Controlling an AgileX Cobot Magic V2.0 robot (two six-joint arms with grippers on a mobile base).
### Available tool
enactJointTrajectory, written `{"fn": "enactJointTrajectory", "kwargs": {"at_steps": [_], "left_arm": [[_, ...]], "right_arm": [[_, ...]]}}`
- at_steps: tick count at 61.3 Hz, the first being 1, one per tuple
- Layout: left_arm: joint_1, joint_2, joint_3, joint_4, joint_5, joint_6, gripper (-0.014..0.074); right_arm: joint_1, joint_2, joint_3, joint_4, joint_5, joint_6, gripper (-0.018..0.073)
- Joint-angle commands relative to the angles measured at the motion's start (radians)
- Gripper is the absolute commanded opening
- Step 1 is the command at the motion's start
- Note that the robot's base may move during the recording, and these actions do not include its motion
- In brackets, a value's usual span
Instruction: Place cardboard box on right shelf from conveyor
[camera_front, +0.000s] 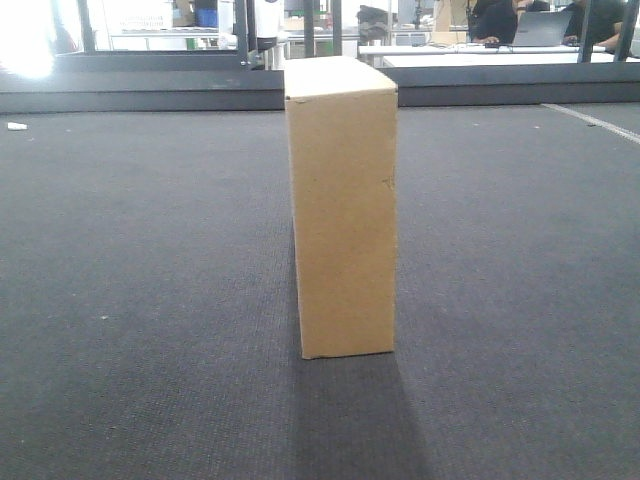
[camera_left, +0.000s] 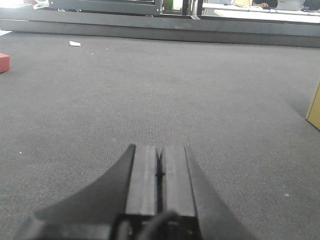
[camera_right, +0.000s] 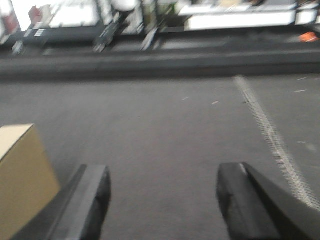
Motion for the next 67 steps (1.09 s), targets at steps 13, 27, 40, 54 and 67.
{"fn": "enactJointTrajectory", "kwargs": {"at_steps": [13,27,40,54,67], "left_arm": [[-0.005,-0.014,0.01,-0.006,-0.088,0.0,-0.0116],[-0.005,-0.014,0.01,-0.006,-0.088,0.0,-0.0116],[-0.005,-0.014,0.01,-0.006,-0.088,0.0,-0.0116],[-0.005,-0.014,0.01,-0.006,-0.088,0.0,-0.0116],[-0.005,-0.014,0.01,-0.006,-0.088,0.0,-0.0116]], "right_arm": [[0.331,0.426,-0.448,-0.074,0.201,0.001,0.0591],[0.523,0.749,-0.849,-0.075,0.526,0.151,0.0591],[0.617,0.976,-1.124,-0.081,0.761,0.334,0.0591],[0.667,1.129,-1.283,-0.213,0.953,0.516,0.0591],[0.684,1.175,-1.293,-0.345,0.995,0.632,0.0591]]}}
